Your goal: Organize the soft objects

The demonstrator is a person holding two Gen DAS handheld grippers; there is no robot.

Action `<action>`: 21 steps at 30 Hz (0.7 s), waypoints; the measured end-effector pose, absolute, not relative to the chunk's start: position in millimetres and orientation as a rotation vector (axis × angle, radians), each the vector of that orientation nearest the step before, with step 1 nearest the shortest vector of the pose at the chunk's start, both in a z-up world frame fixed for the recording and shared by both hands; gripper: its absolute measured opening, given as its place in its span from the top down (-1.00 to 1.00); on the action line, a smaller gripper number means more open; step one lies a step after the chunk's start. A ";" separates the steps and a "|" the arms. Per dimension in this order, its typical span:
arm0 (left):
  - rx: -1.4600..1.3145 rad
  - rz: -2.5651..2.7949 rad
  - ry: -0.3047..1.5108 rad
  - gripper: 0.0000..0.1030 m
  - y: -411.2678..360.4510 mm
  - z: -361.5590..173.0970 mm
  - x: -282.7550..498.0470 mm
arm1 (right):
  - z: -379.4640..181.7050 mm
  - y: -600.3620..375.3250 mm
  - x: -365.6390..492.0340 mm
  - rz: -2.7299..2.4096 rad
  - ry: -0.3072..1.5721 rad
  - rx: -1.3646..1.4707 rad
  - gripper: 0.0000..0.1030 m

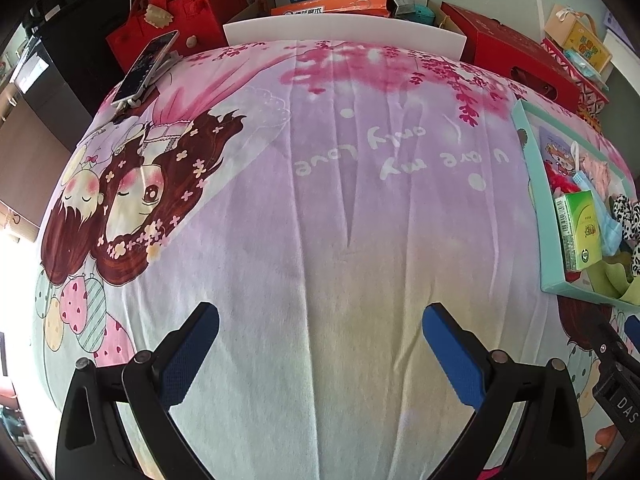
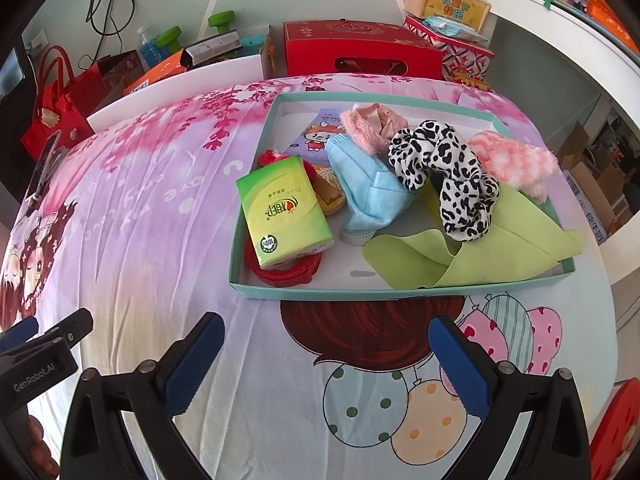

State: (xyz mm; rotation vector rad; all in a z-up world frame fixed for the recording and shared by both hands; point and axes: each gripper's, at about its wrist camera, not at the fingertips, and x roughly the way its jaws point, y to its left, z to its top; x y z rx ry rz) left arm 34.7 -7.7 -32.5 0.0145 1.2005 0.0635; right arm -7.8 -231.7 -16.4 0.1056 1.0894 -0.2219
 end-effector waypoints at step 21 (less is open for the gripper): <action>0.027 0.079 1.213 -0.97 -8.3 -37.3 37.8 | -21.1 -241.2 -6.6 -0.245 1.099 0.120 -1.00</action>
